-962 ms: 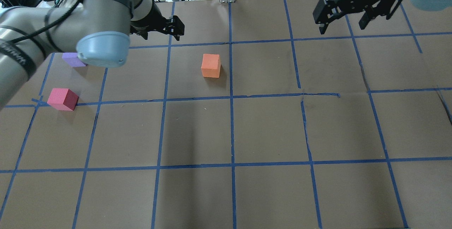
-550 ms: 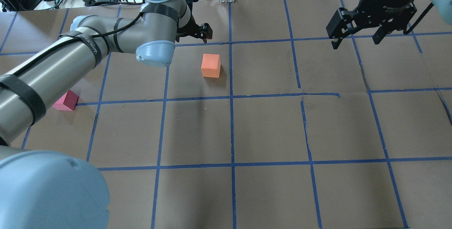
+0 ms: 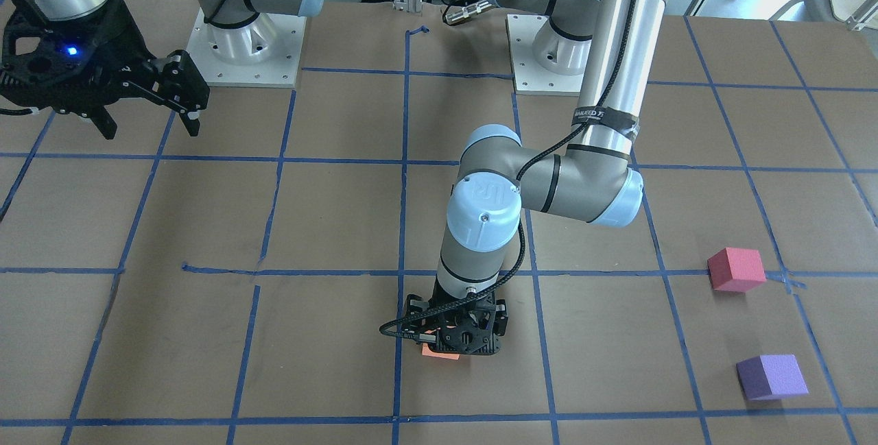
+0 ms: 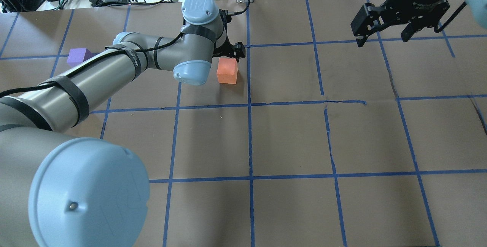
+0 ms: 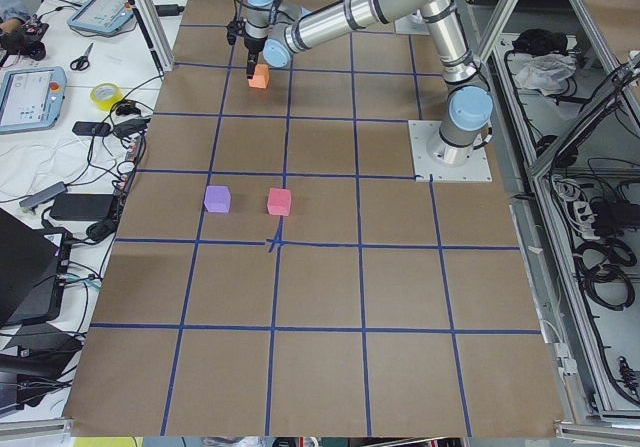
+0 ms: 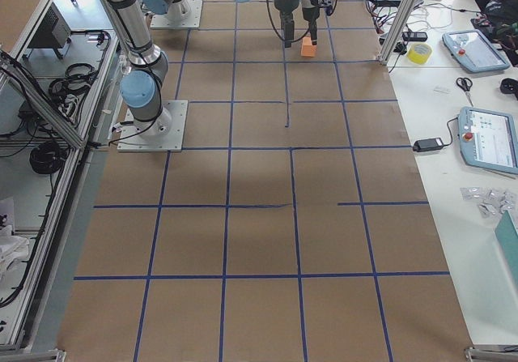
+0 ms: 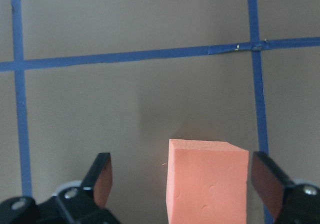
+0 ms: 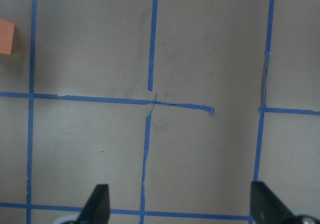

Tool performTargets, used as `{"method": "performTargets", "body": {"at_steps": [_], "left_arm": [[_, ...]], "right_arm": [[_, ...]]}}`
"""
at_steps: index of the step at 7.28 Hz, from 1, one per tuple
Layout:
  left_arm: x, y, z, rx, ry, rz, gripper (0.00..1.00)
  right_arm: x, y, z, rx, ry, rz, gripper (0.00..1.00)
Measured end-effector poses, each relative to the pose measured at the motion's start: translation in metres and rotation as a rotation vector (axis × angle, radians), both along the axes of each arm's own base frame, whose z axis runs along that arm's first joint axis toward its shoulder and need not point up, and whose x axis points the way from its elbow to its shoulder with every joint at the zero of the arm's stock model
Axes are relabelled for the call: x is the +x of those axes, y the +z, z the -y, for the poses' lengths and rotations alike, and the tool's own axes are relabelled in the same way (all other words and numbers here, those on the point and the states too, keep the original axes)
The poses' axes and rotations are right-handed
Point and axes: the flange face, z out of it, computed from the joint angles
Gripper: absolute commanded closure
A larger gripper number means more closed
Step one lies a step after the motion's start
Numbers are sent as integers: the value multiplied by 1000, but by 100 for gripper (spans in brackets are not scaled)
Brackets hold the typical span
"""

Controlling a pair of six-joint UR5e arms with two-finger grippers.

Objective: Arrange blocks in a line
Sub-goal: 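Lower the left gripper onto the orange cube and grasp it, then carry the orange cube with the left gripper between the purple and pink cubes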

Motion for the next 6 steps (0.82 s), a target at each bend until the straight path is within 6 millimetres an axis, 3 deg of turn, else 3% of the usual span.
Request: {"method": "performTargets", "body": {"at_steps": [1, 2, 3, 4, 6], "left_arm": [[-3, -10, 0, 8, 2, 7, 75], [-5, -17, -1, 12, 21, 14, 89], [-6, -15, -2, 2, 46, 26, 89], [0, 1, 1, -23, 69, 34, 89], [45, 45, 8, -33, 143, 38, 92]], "right_arm": [[1, 2, 0, -14, -2, -1, 0], [2, 4, -1, -21, -2, -1, 0], [4, 6, -2, -24, -2, 0, 0], [9, 5, -3, -24, -13, 2, 0], [27, 5, -8, -21, -37, 9, 0]]}}
